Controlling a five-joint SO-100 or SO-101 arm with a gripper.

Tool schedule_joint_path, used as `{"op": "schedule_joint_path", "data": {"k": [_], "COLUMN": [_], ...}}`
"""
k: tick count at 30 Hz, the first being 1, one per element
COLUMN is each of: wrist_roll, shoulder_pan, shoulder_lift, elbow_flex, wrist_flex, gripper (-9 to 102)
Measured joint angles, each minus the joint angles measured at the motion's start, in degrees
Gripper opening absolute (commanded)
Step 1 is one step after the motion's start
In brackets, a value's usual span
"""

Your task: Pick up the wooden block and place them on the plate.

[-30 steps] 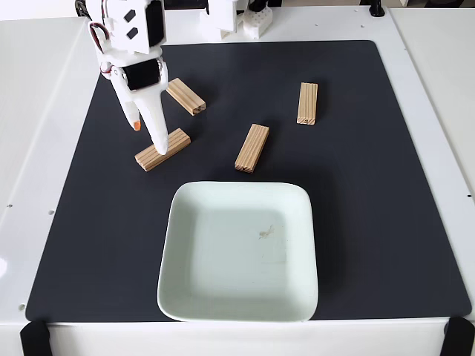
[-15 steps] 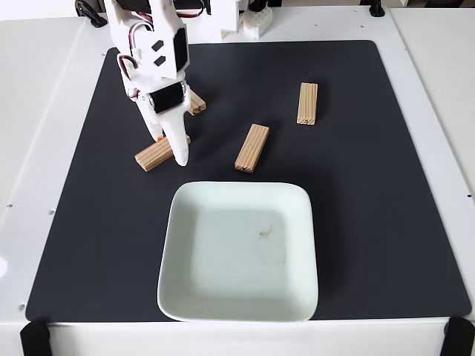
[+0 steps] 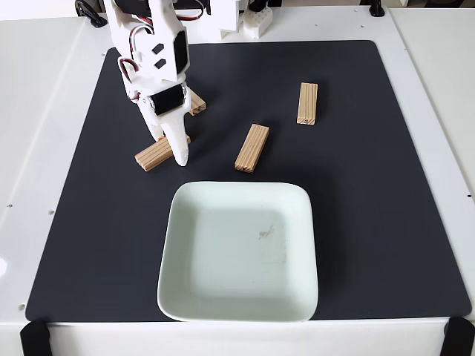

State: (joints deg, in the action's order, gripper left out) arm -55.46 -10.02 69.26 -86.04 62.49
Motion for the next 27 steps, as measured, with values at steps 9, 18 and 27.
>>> {"op": "schedule_joint_path", "data": {"k": [9,18,27], "wrist_roll": [0.0,-0.3,1.7], "shoulder_pan": [0.0,0.2,0.3], "shoulder_lift": [-0.5,-1.1,2.1], "elbow_flex": [0.1,0.1,-0.1], "wrist_flex": [0.0,-0.1,-0.1], "gripper": [24,1,0]}}
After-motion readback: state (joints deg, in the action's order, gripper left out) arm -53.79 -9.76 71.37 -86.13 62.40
